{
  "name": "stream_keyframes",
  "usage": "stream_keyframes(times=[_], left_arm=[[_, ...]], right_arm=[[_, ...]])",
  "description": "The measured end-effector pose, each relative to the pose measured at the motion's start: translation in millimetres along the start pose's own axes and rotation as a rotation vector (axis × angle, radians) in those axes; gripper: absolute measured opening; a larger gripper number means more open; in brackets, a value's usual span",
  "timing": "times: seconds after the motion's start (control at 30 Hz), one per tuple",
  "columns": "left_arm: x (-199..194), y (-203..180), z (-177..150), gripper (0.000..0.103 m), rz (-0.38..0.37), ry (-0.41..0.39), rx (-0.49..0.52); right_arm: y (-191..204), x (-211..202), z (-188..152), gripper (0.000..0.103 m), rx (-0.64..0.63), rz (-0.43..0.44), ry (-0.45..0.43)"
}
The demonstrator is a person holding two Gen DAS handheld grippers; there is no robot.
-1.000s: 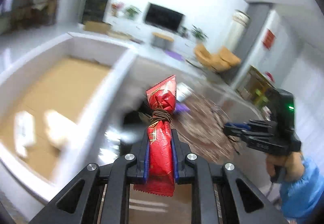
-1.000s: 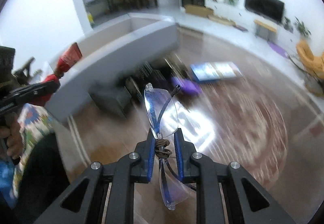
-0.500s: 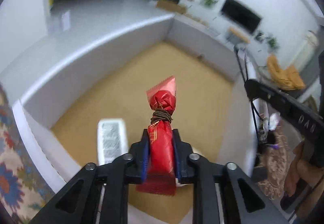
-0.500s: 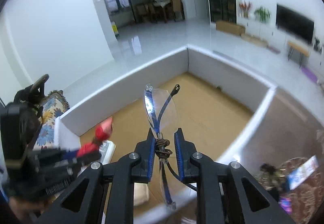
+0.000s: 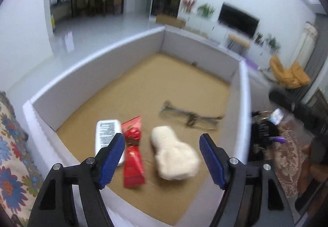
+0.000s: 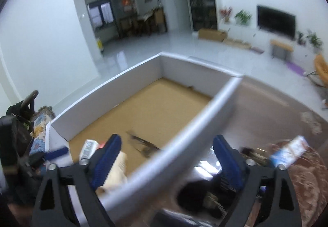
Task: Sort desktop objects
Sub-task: 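Carry the candy and eyeglasses into the bin and release them, then return both open tools over the table toward the remaining objects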
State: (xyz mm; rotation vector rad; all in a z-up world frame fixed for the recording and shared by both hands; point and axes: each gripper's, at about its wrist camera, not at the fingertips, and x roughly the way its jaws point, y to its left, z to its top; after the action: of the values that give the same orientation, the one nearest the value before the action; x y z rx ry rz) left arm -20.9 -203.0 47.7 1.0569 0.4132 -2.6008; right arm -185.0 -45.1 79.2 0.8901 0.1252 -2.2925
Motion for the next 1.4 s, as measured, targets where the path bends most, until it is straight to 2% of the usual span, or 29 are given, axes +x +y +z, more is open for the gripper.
stream_keyframes(times=[0.07, 0.13, 0.2, 0.23, 0.3, 0.4, 0.5, 0.6, 0.83, 0.9, 1.0, 1.23, 1.4], left_arm=[[-25, -12, -7, 0.075, -0.052, -0.070, 0.022], [-44, -44, -20, 0.078, -0.152, -0.118, 0.067], [-64, -74, -38, 0.087, -0.243, -0.136, 0.120], [-72, -89, -49, 0.088, -0.285, -0.142, 0.154], [-81, -122, -73, 0.091, -0.358, -0.127, 0.234], [-73, -168, -112, 0.093, -0.427, -0.055, 0.345], [-48, -196, -148, 0.092, -0.396, 0.025, 0.427], [-26, -204, -168, 0.092, -0.353, 0.081, 0.479], [-11, -197, -178, 0.092, -0.259, 0.112, 0.502], [-7, -195, -179, 0.092, -0.231, 0.124, 0.512], [3, -196, -184, 0.093, -0.223, 0.145, 0.510], [7, -194, -183, 0.093, -0.229, 0.149, 0.495], [10, -193, -183, 0.103, -0.217, 0.157, 0.481]], right_arm=[[-22, -30, -27, 0.095, -0.009, -0.043, -0.026], [-48, -56, -60, 0.095, -0.010, -0.104, -0.026], [-79, -80, -105, 0.095, 0.007, -0.187, 0.000], [-92, -89, -123, 0.095, 0.020, -0.223, 0.018], [-124, -110, -168, 0.095, 0.069, -0.310, 0.069], [-157, -134, -214, 0.095, 0.137, -0.389, 0.135], [-171, -151, -249, 0.095, 0.175, -0.447, 0.175], [-176, -165, -261, 0.095, 0.207, -0.456, 0.164], [-171, -152, -269, 0.095, 0.213, -0.437, 0.199], [-165, -148, -268, 0.099, 0.209, -0.435, 0.210], [-168, -145, -270, 0.103, 0.230, -0.434, 0.219], [-168, -145, -271, 0.103, 0.236, -0.430, 0.220], [-168, -145, -271, 0.103, 0.236, -0.430, 0.220]])
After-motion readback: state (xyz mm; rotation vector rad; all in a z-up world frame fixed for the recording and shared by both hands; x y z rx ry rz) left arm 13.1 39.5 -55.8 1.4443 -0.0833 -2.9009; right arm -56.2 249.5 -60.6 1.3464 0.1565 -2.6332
